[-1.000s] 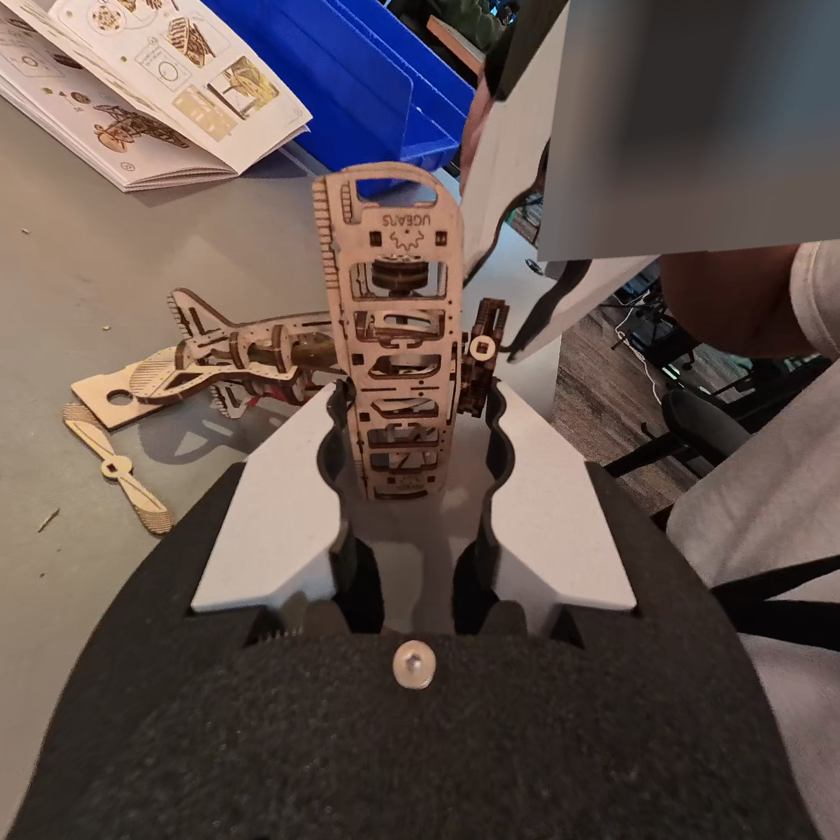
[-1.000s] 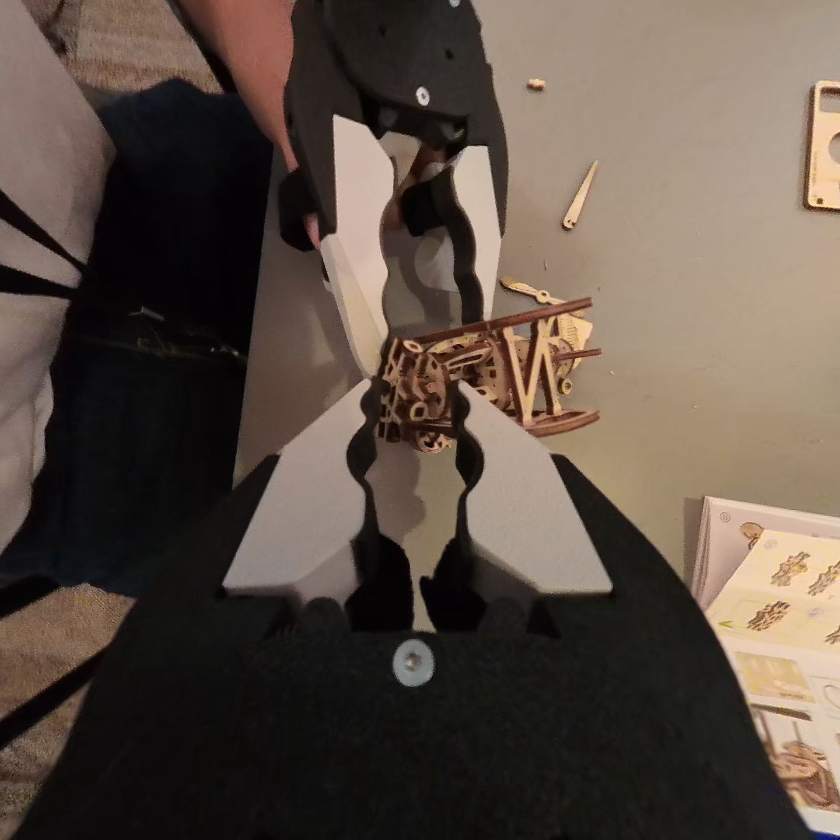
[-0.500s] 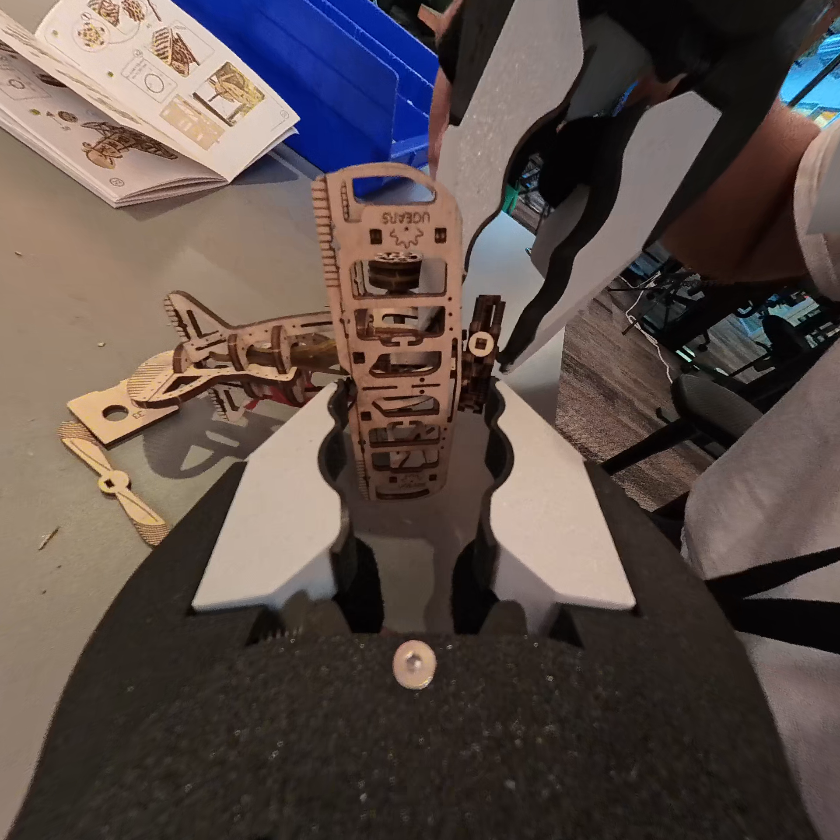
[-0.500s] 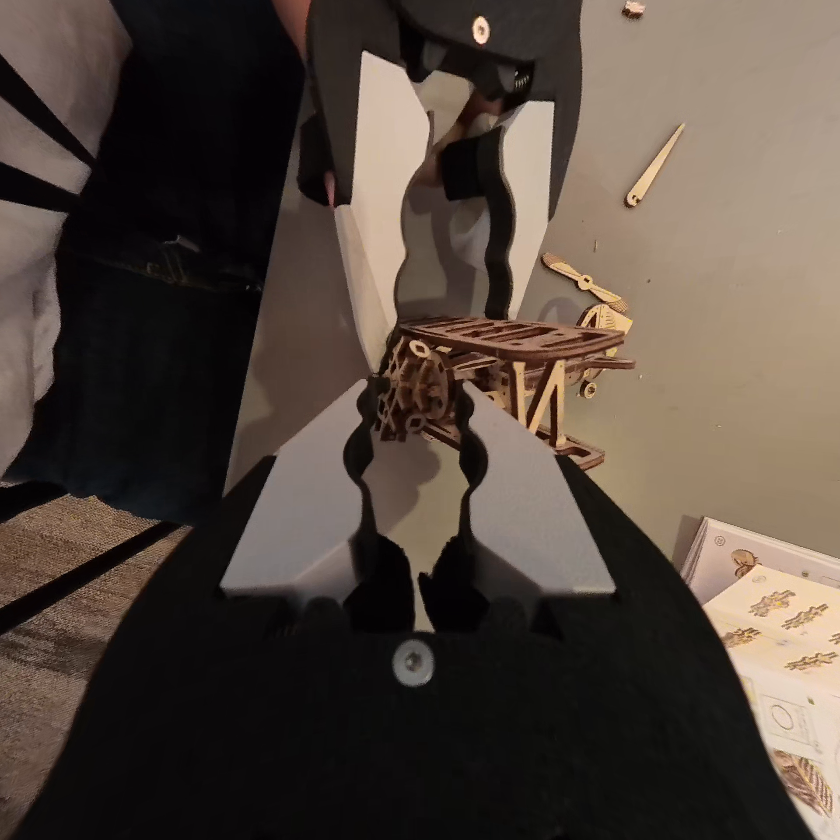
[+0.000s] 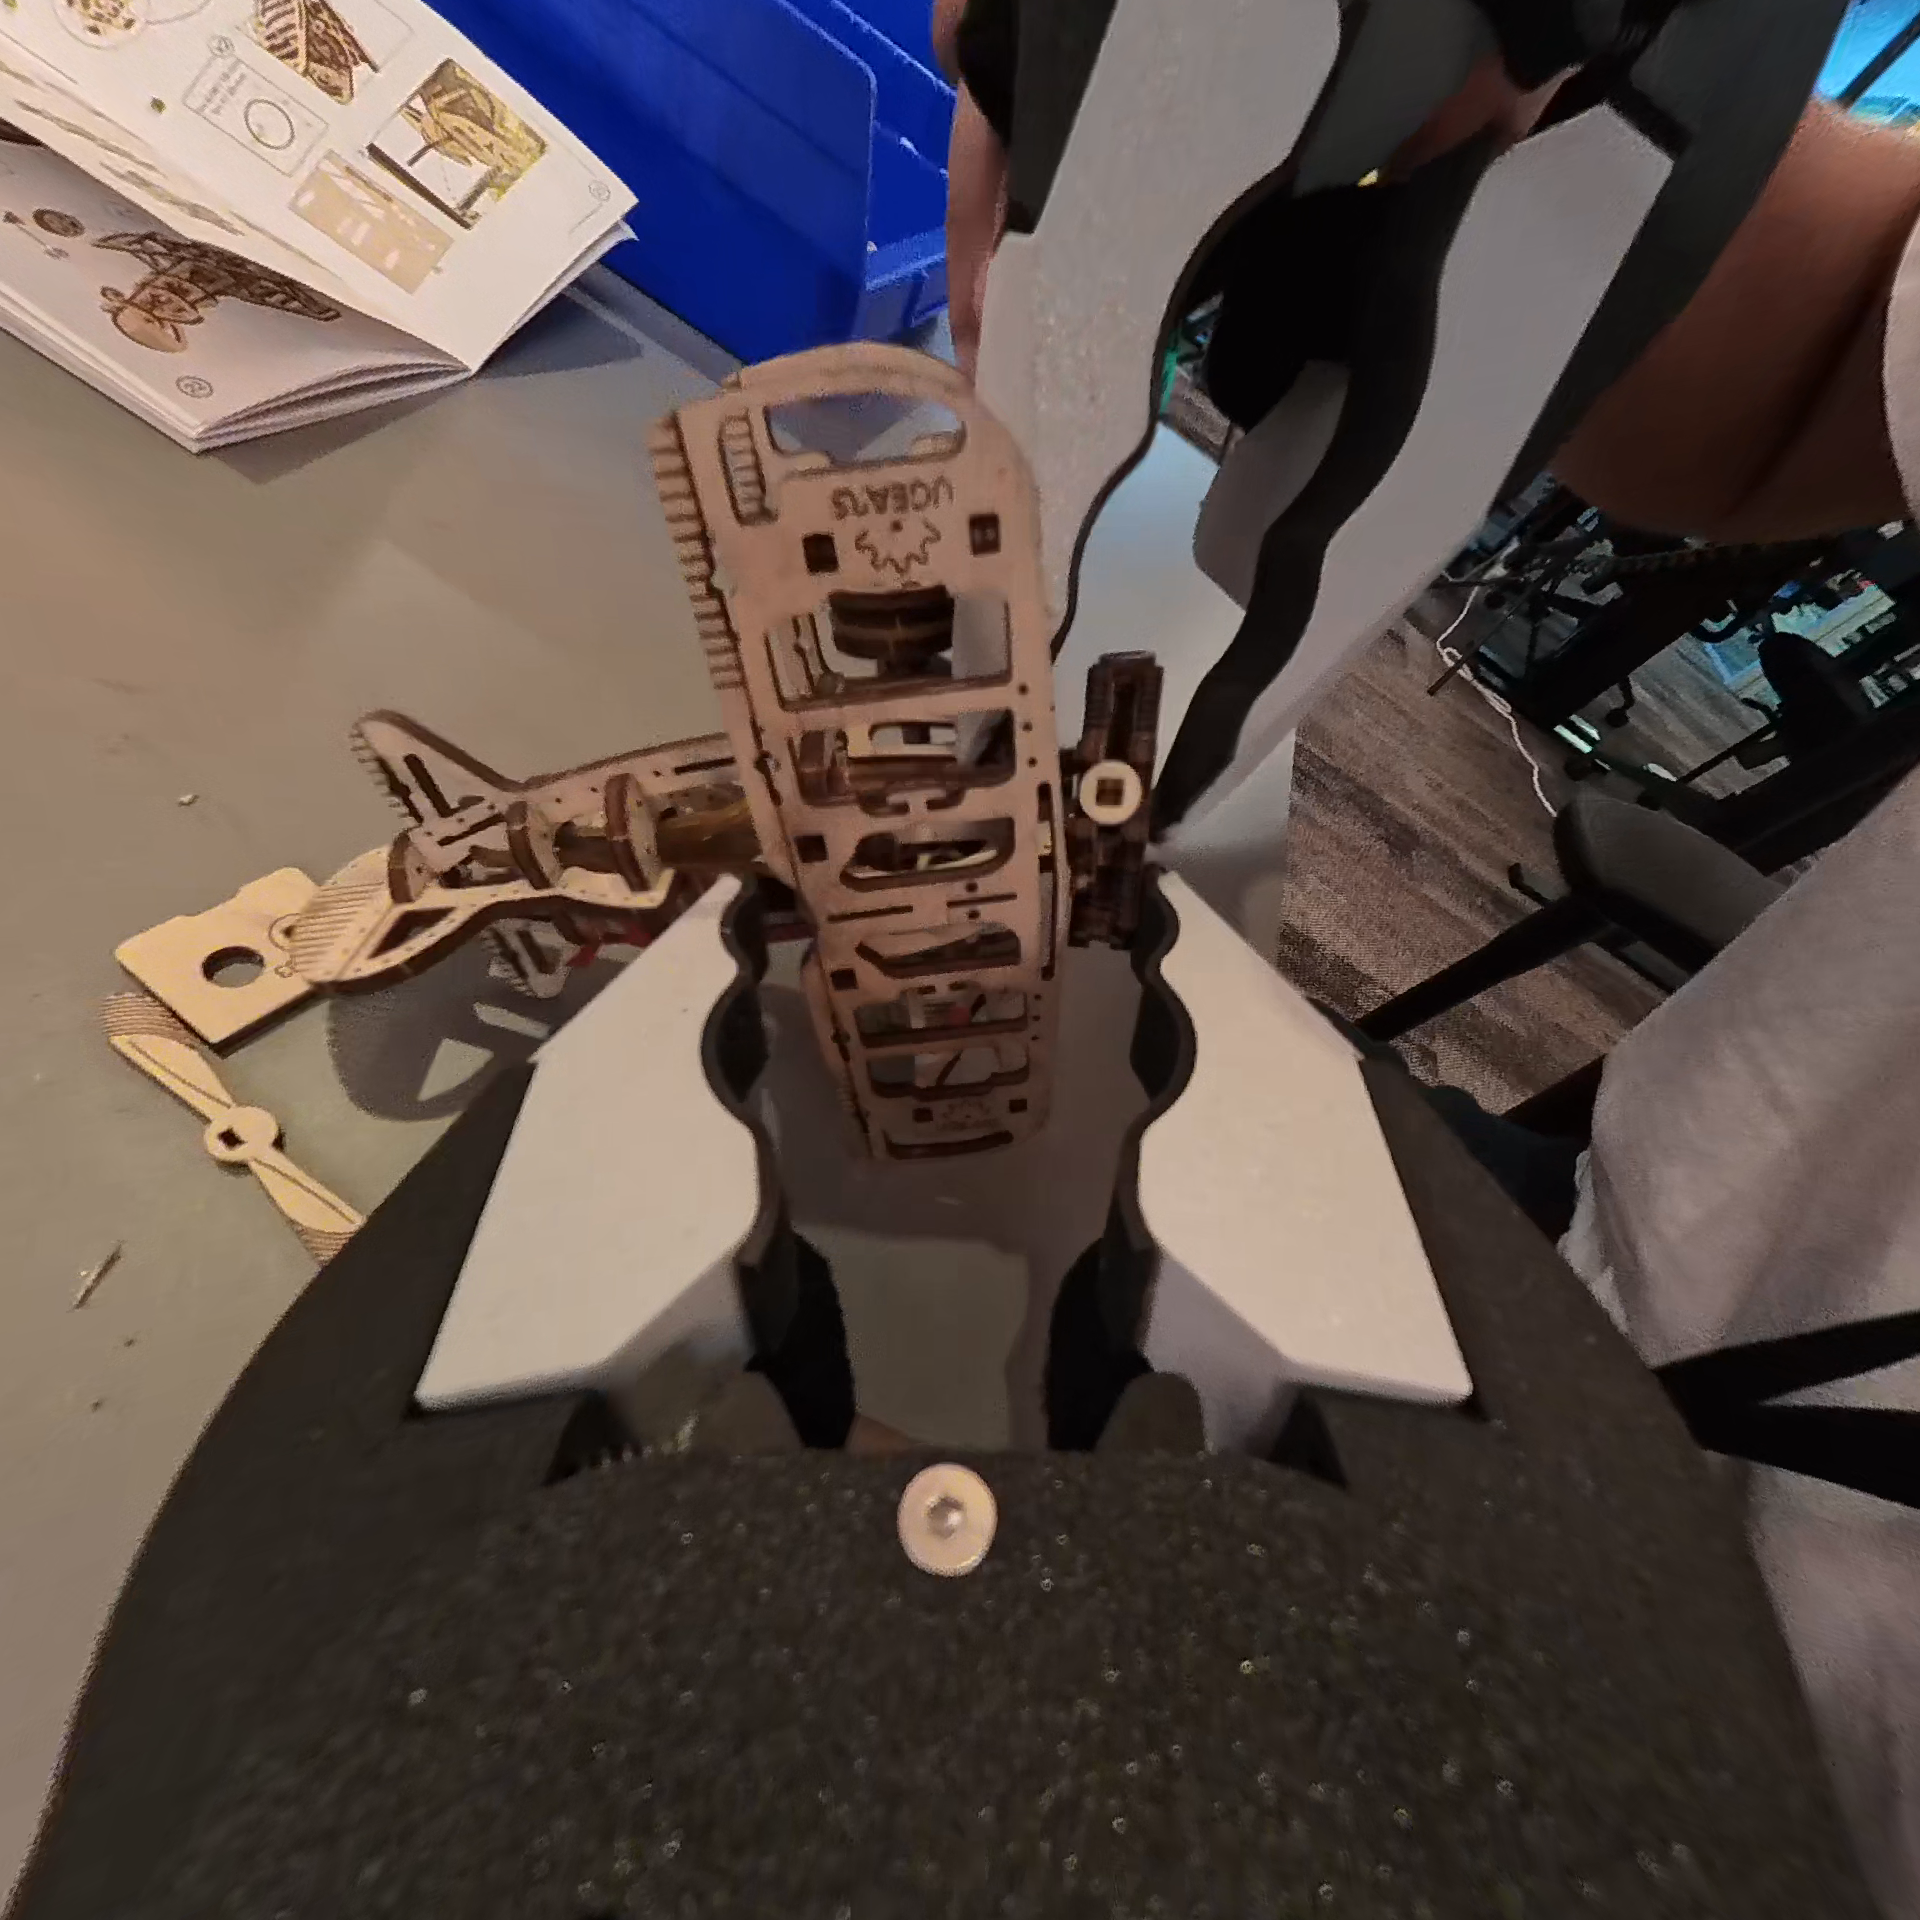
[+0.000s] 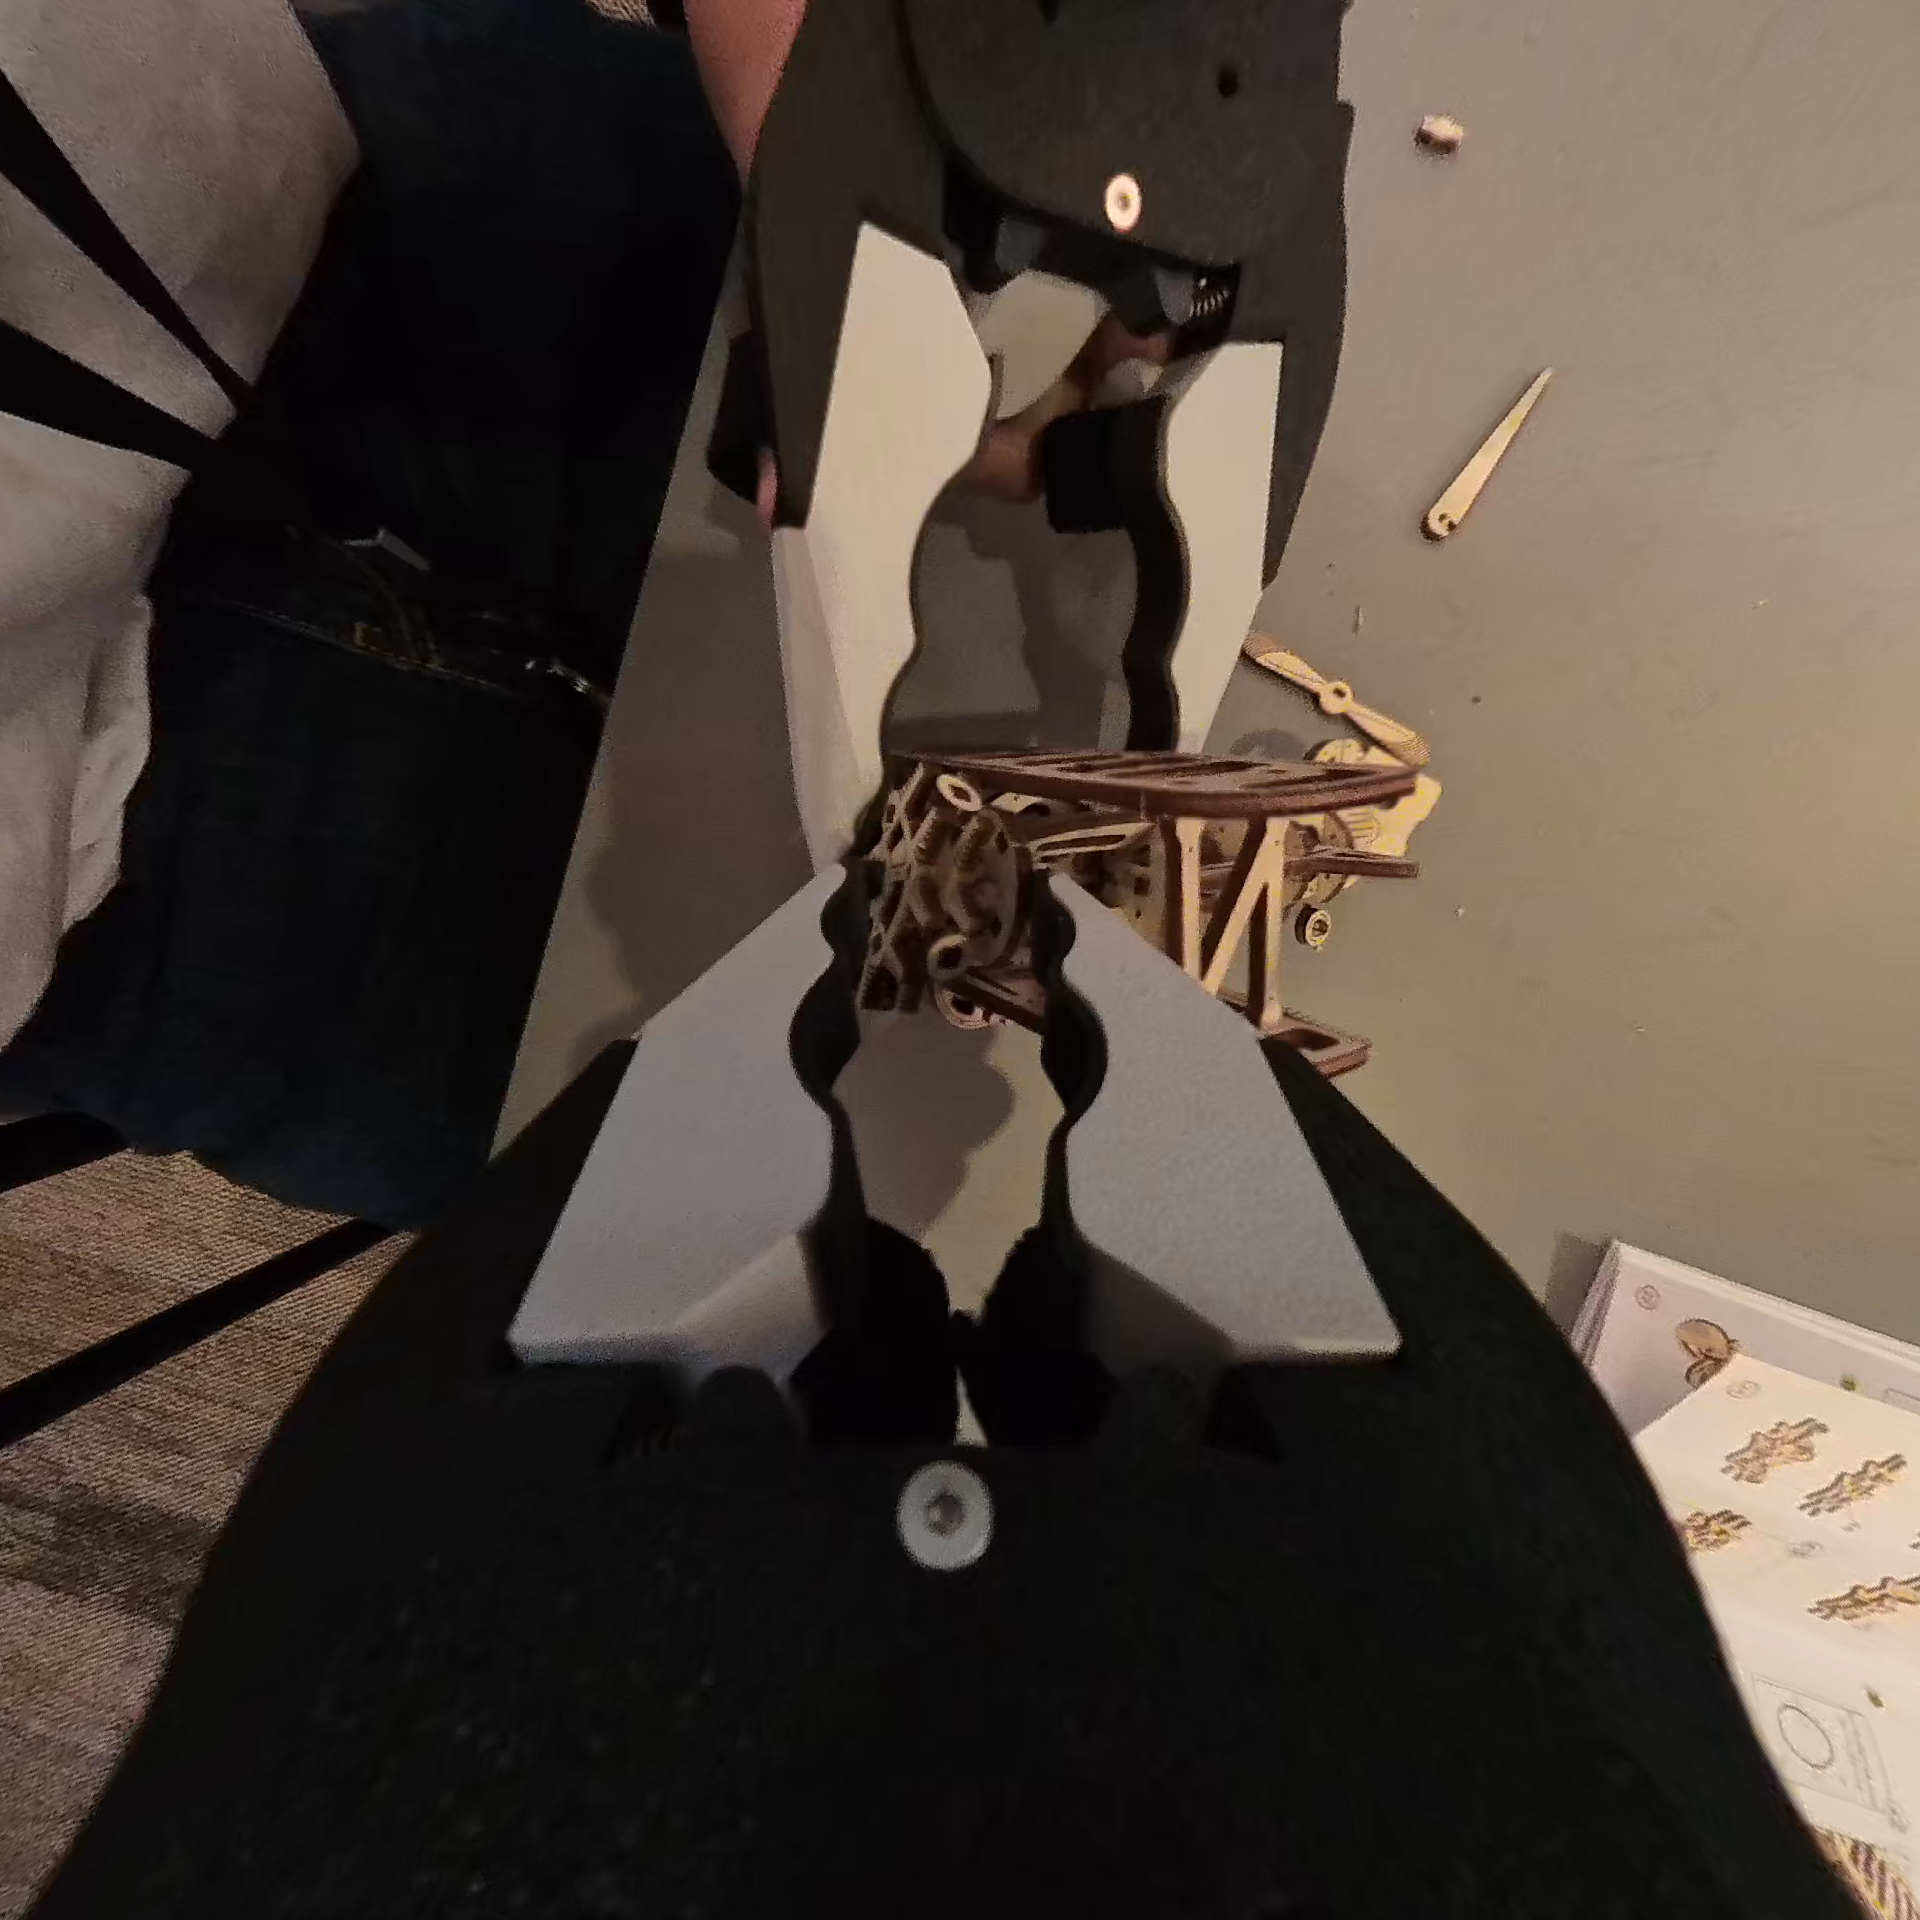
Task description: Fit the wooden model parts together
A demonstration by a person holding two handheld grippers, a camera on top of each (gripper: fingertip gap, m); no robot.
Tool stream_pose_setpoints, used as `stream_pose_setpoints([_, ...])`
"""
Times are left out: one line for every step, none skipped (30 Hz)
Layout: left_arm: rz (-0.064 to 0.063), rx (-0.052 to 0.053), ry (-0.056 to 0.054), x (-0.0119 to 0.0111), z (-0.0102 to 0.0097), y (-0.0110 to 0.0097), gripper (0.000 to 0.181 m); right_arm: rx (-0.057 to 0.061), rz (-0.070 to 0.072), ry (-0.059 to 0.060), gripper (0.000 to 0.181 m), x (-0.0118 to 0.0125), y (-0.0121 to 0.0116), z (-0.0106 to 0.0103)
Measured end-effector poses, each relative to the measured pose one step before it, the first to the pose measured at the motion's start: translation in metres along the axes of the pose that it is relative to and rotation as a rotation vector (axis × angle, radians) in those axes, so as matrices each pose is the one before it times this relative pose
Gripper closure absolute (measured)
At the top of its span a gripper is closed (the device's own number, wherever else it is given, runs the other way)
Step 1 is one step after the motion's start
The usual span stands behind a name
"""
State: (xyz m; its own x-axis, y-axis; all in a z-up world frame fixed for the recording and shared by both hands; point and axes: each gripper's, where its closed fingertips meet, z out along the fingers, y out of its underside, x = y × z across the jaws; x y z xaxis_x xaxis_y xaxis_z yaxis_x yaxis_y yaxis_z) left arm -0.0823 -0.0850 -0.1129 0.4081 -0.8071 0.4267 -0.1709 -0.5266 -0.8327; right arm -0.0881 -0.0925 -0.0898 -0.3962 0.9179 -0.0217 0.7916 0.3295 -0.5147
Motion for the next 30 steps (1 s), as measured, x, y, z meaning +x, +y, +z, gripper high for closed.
stream_pose_setpoints([-0.0014, 0.0031, -0.0046, -0.00047, -0.00022, -0.00021, 0.113, -0.0051, -0.0109, 0.0120, 0.151, 0.00087, -0.00014, 0.00040])
stream_pose_setpoints([0.0001, 0.0088, -0.0138, -0.00143, -0.00051, -0.00050, 0.115, 0.0020, -0.0054, 0.0126, 0.150, 0.00176, 0.00015, 0.00011])
stream_pose_setpoints([0.0042, 0.0088, -0.0142, -0.00134, -0.00112, -0.00076, 0.117, 0.0057, 0.0088, 0.0094, 0.149, 0.00142, -0.00005, -0.00004])
stream_pose_setpoints([0.0069, 0.0085, -0.0164, -0.00169, -0.00130, -0.00107, 0.119, 0.0064, 0.0173, 0.0098, 0.150, 0.00178, -0.00026, -0.00003])
stream_pose_setpoints([-0.0008, -0.0001, -0.0048, -0.00051, -0.00057, 0.00029, 0.119, 0.0162, 0.0190, -0.0085, 0.152, -0.00110, -0.00121, -0.00024])
stream_pose_setpoints([-0.0040, 0.0009, -0.0019, -0.00017, -0.00037, 0.00008, 0.119, 0.0218, 0.0200, -0.0022, 0.154, -0.00077, -0.00177, -0.00029])
stream_pose_setpoints([0.0022, 0.0049, -0.0068, -0.00021, -0.00042, -0.00042, 0.119, 0.0188, 0.0119, 0.0120, 0.155, 0.00077, -0.00109, -0.00094])
stream_pose_setpoints([0.0050, -0.0028, -0.0087, -0.00022, 0.00006, 0.00079, 0.119, 0.0250, 0.0068, 0.0157, 0.157, 0.00089, -0.00131, -0.00151])
stream_pose_setpoints([0.0063, 0.0007, -0.0121, -0.00060, -0.00027, 0.00026, 0.120, 0.0319, 0.0126, 0.0295, 0.158, 0.00261, -0.00196, -0.00281])
stream_pose_setpoints([0.0012, 0.0060, -0.0156, -0.00096, -0.00060, -0.00042, 0.120, 0.0428, 0.0194, 0.0146, 0.160, -0.00007, -0.00326, -0.00451])
stream_pose_setpoints([-0.0044, 0.0071, -0.0188, -0.00168, -0.00097, -0.00046, 0.120, 0.0595, 0.0360, 0.0155, 0.160, -0.00017, -0.00562, -0.00584])
stream_pose_setpoints([-0.0046, 0.0072, -0.0154, -0.00102, -0.00096, -0.00039, 0.120, 0.0597, 0.0290, 0.0274, 0.158, 0.00190, -0.00577, -0.00753])
stream_pose_setpoints([-0.0025, 0.0107, -0.0248, -0.00220, -0.00117, -0.00070, 0.120, 0.0594, 0.0376, 0.0477, 0.155, 0.00462, -0.00496, -0.00840])
stream_pose_setpoints([-0.0011, 0.0139, -0.0338, -0.00309, -0.00110, -0.00103, 0.120, 0.0632, 0.0459, 0.0619, 0.154, 0.00675, -0.00323, -0.00776])
stream_pose_setpoints([0.0031, 0.0106, -0.0351, -0.00262, -0.00055, -0.00090, 0.120, 0.0558, 0.0512, 0.0603, 0.149, 0.00652, 0.00106, -0.00548])
stream_pose_setpoints([0.0101, 0.0089, -0.0339, -0.00195, 0.00031, -0.00097, 0.120, 0.0462, 0.0574, 0.0390, 0.138, 0.00324, 0.00459, -0.00299])
stream_pose_setpoints([0.0160, 0.0045, -0.0307, -0.00098, 0.00090, -0.00073, 0.120, 0.0599, 0.0779, 0.0266, 0.127, 0.00155, 0.00344, -0.00043])
stream_pose_setpoints([0.0132, 0.0047, -0.0401, -0.00164, 0.00117, -0.00075, 0.120, 0.0571, 0.1025, 0.0219, 0.124, 0.00139, 0.00452, 0.00123])
stream_pose_setpoints([0.0016, 0.0014, -0.0435, -0.00185, 0.00111, -0.00053, 0.120, 0.0471, 0.1112, -0.0006, 0.119, -0.00203, 0.00485, 0.00290])
stream_pose_setpoints([-0.0095, 0.0008, -0.0394, -0.00105, 0.00102, -0.00074, 0.121, 0.0468, 0.0968, 0.0030, 0.116, -0.00270, 0.00379, 0.00376])
stream_pose_setpoints([-0.0085, 0.0019, -0.0374, -0.00059, 0.00090, -0.00078, 0.121, 0.0311, 0.0626, 0.0355, 0.114, 0.00098, 0.00550, 0.00328])
stream_pose_setpoints([-0.0025, 0.0051, -0.0389, -0.00116, 0.00099, -0.00076, 0.121, 0.0187, 0.0283, 0.0258, 0.115, -0.00205, 0.00599, 0.00260])
stream_pose_setpoints([0.0101, 0.0062, -0.0419, -0.00168, 0.00089, -0.00076, 0.121, 0.0051, 0.0121, 0.0423, 0.115, 0.00057, 0.00565, 0.00153])
stream_pose_setpoints([0.0217, 0.0058, -0.0464, -0.00233, 0.00094, -0.00079, 0.121, 0.0057, 0.0114, 0.0597, 0.117, 0.00426, 0.00345, -0.00047])
stream_pose_setpoints([0.0268, 0.0037, -0.0441, -0.00232, 0.00107, -0.00067, 0.120, 0.0224, 0.0190, 0.0221, 0.121, 0.00023, -0.00011, -0.00096])
stream_pose_setpoints([0.0264, 0.0013, -0.0312, -0.00101, 0.00092, -0.00017, 0.120, 0.0075, 0.0374, 0.0270, 0.125, 0.00342, 0.00019, -0.00066])
stream_pose_setpoints([0.0195, 0.0038, -0.0254, -0.00096, 0.00034, 0.00000, 0.120, -0.0009, 0.0359, 0.0233, 0.128, 0.00482, 0.00024, -0.00063])
stream_pose_setpoints([0.0126, 0.0073, -0.0188, -0.00056, 0.00009, 0.00016, 0.120, 0.0123, 0.0213, -0.0131, 0.130, 0.00008, -0.00138, -0.00002])
stream_pose_setpoints([0.0073, 0.0060, -0.0090, 0.00029, -0.00007, 0.00030, 0.120, 0.0065, 0.0173, -0.0077, 0.131, 0.00155, 0.00022, 0.00077])
stream_pose_setpoints([0.0083, 0.0046, -0.0036, 0.00094, 0.00001, 0.00018, 0.120, -0.0067, 0.0068, -0.0128, 0.131, 0.00086, 0.00214, 0.00158])
